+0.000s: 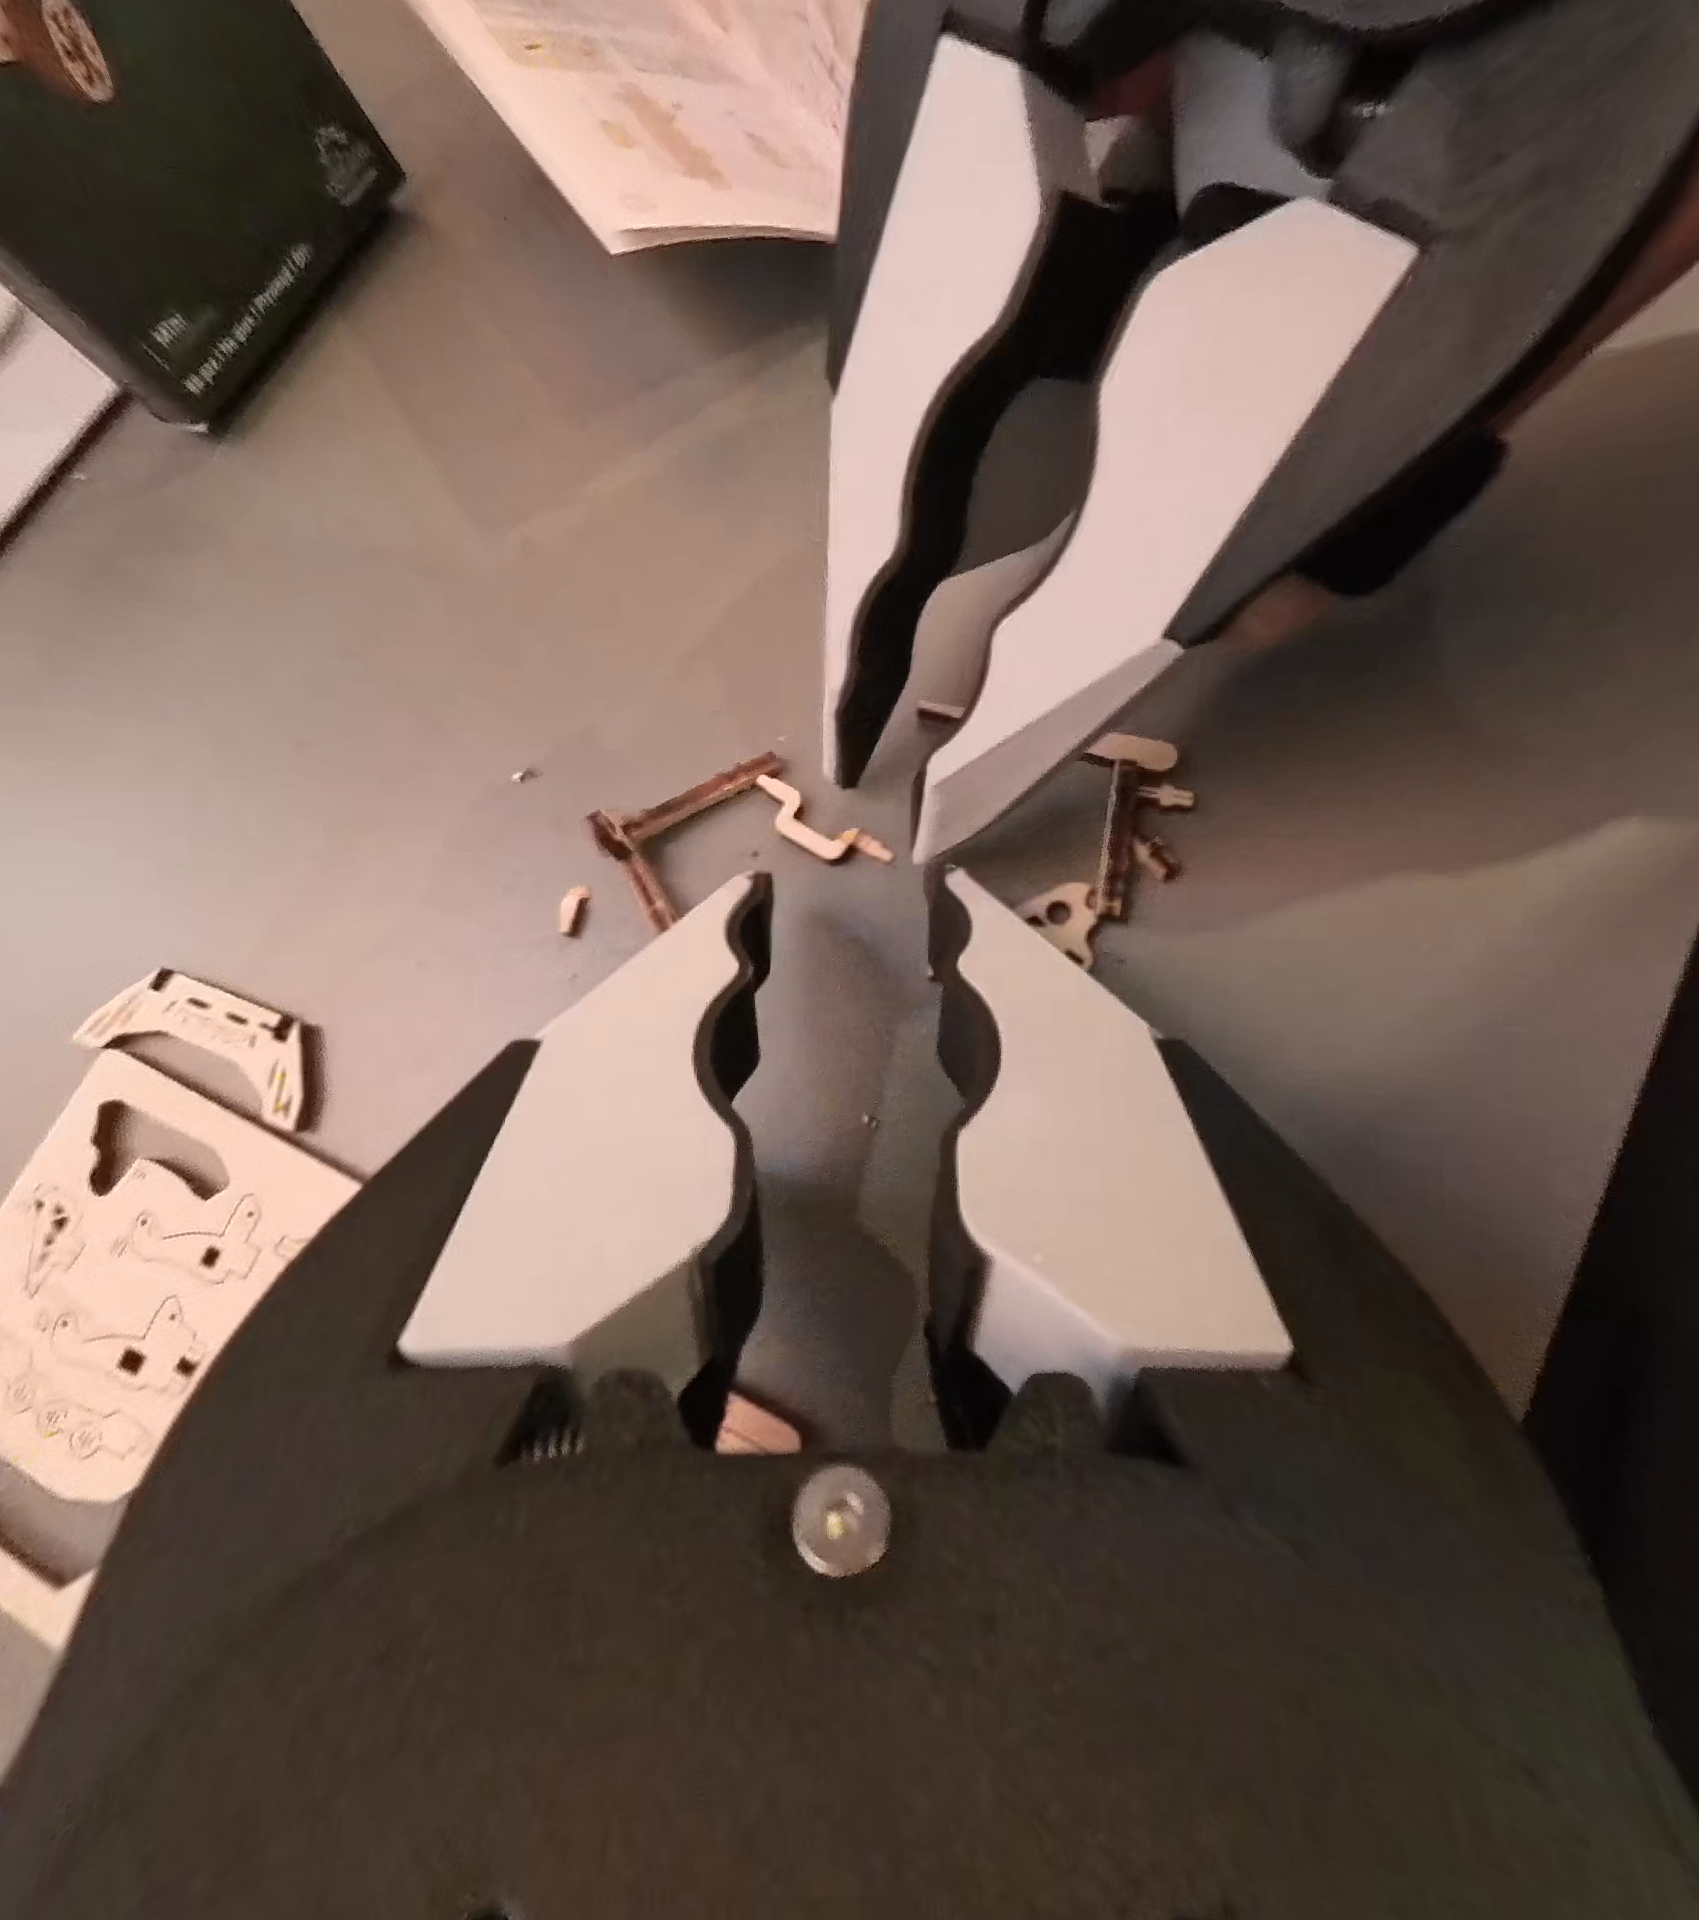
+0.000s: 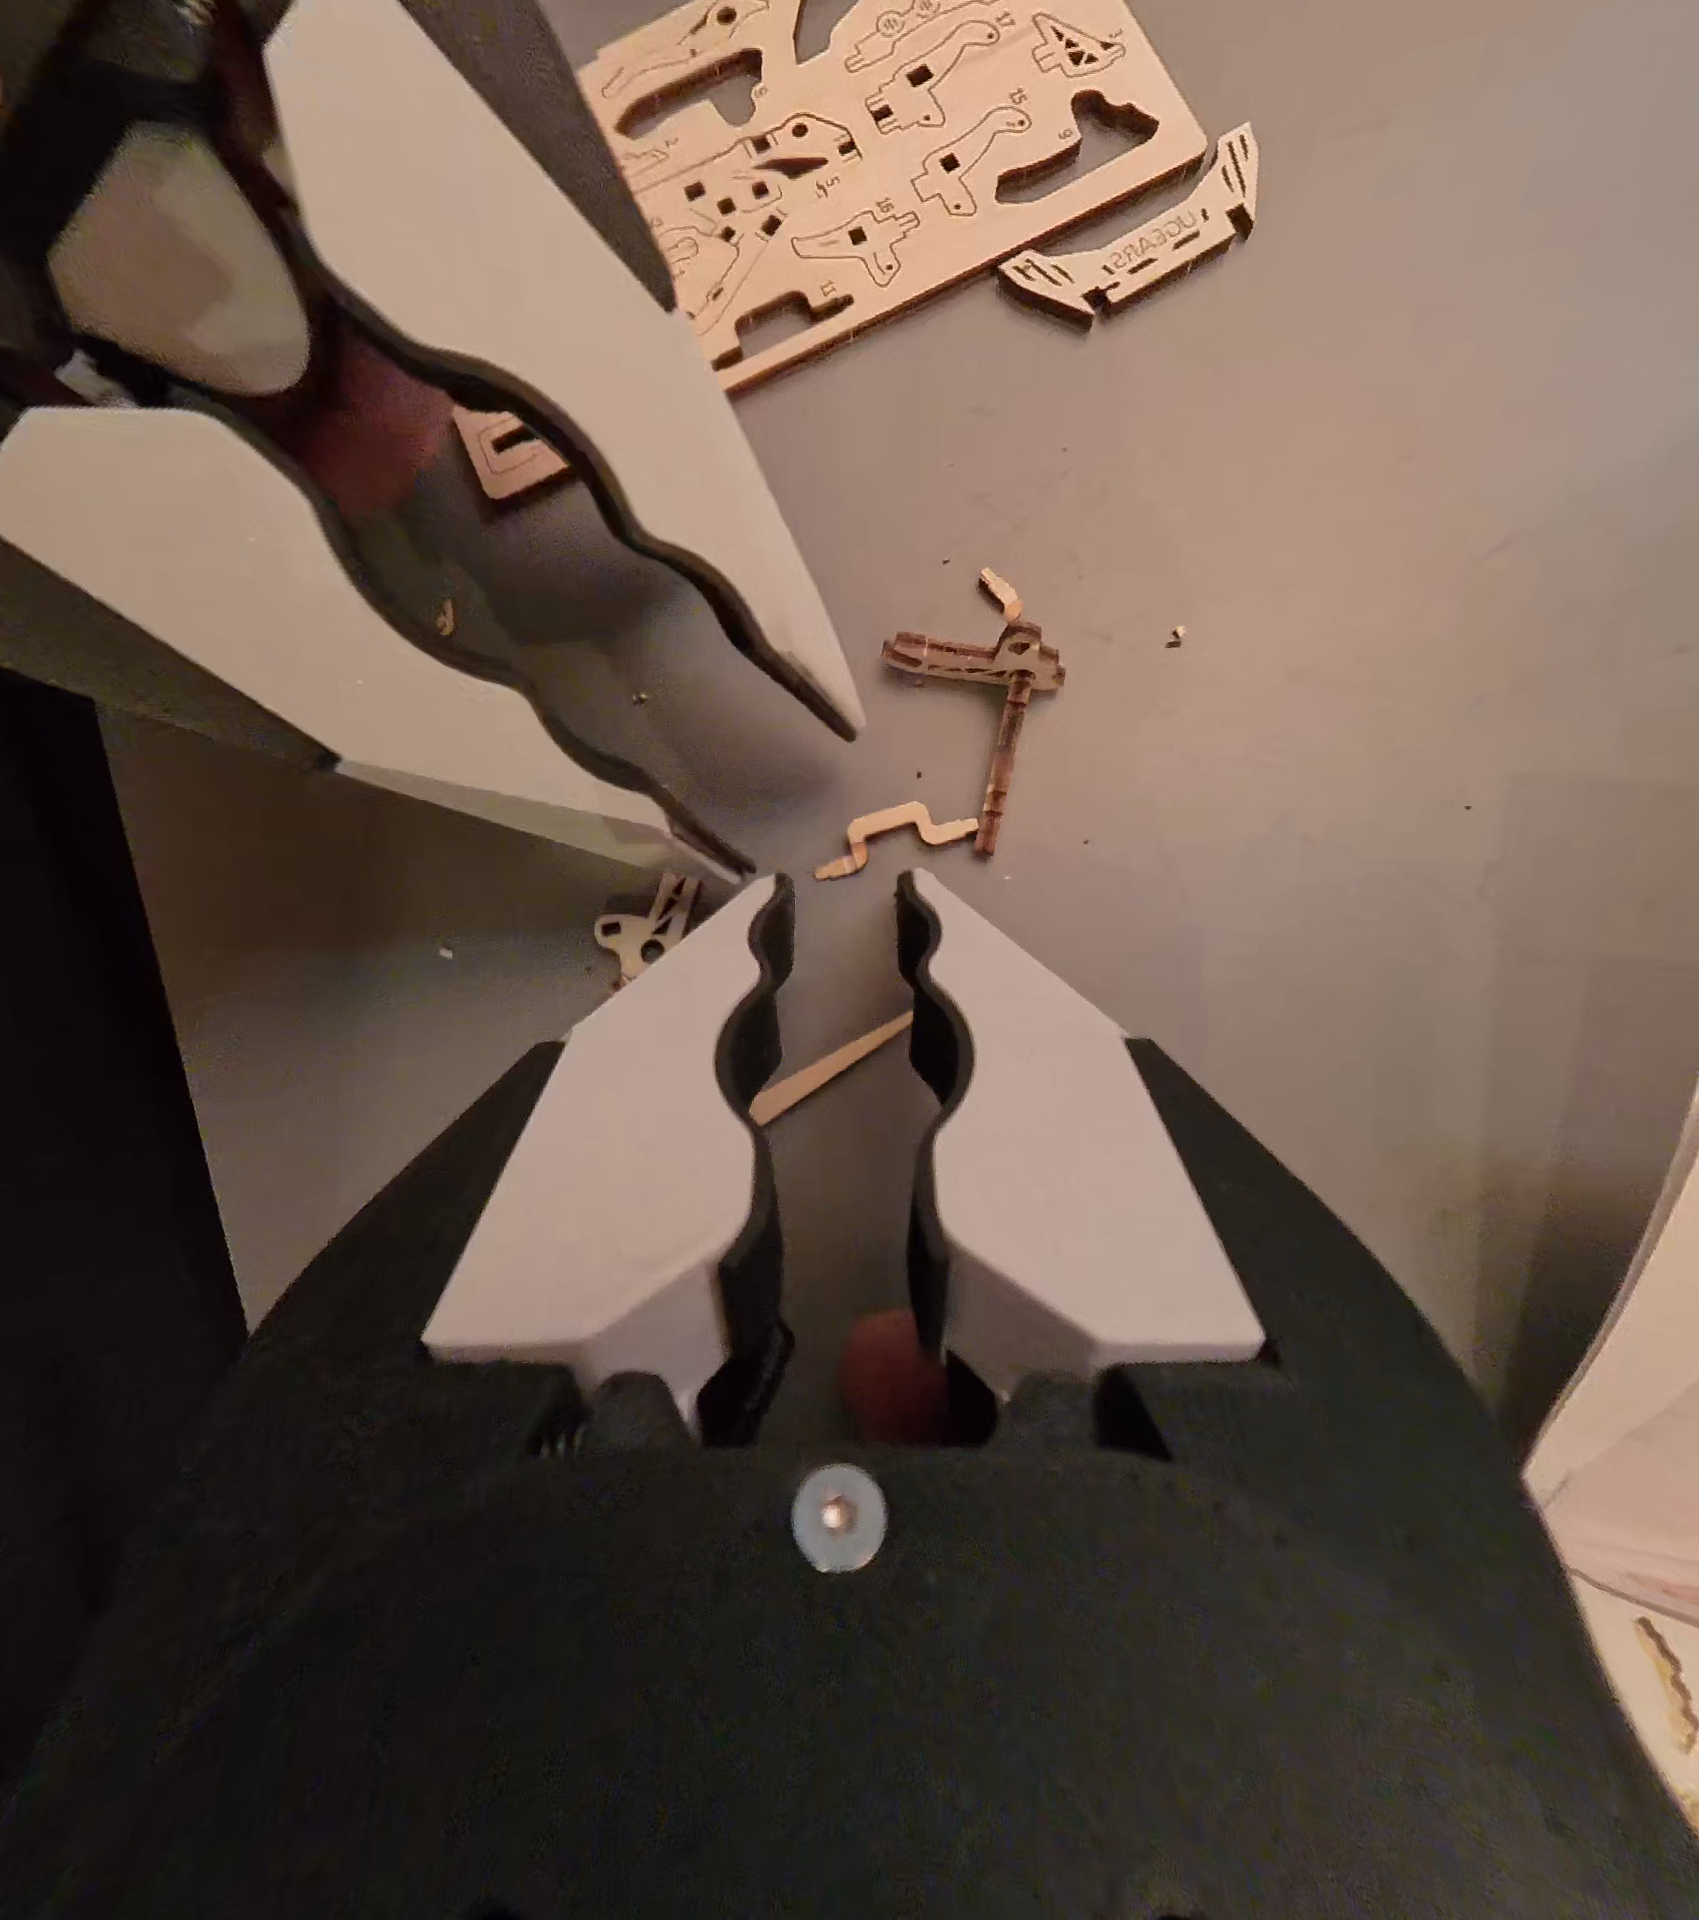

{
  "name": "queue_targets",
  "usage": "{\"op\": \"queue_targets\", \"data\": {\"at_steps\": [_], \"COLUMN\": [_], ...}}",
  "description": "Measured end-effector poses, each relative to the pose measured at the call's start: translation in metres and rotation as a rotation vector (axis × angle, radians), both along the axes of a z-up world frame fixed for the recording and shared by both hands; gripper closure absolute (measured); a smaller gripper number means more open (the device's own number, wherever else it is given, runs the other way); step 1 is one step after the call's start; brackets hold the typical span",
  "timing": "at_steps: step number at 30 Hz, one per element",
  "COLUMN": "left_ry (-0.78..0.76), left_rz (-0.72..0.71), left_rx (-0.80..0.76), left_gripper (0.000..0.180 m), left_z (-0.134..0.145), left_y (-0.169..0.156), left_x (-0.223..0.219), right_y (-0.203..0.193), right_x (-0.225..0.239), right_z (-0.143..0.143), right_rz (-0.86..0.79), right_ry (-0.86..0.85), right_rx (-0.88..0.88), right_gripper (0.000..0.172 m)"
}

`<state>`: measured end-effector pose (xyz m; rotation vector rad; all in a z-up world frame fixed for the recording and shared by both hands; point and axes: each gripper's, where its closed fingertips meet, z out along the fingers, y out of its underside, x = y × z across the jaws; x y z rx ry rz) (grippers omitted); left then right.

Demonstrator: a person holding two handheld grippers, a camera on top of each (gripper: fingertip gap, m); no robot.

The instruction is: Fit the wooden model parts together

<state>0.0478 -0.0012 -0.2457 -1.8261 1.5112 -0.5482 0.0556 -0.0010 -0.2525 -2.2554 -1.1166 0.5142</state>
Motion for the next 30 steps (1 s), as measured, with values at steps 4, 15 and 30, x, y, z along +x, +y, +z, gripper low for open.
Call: {"op": "queue_targets", "data": {"at_steps": [4, 15, 30], "left_ry": [0.019, 0.009, 0.005], "left_rz": [-0.033, -0.079, -0.050], "left_rx": [-0.057, -0.067, -0.064], "left_gripper": [0.151, 0.151, 0.150], "left_z": [-0.009, -0.008, -0.004], "left_y": [-0.006, -0.020, -0.008], "left_x": [0.008, 0.016, 0.012], "right_y": [0.002, 0.002, 0.011], "right_x": [-0.002, -0.001, -0.003], "right_z": [-0.003, -0.003, -0.003], "right_rz": [-0.017, -0.019, -0.074], "right_ry": [0.009, 0.023, 0.006], "right_rx": [-0.002, 0.019, 0.071], "right_gripper": [0.153, 0.158, 0.170]}}
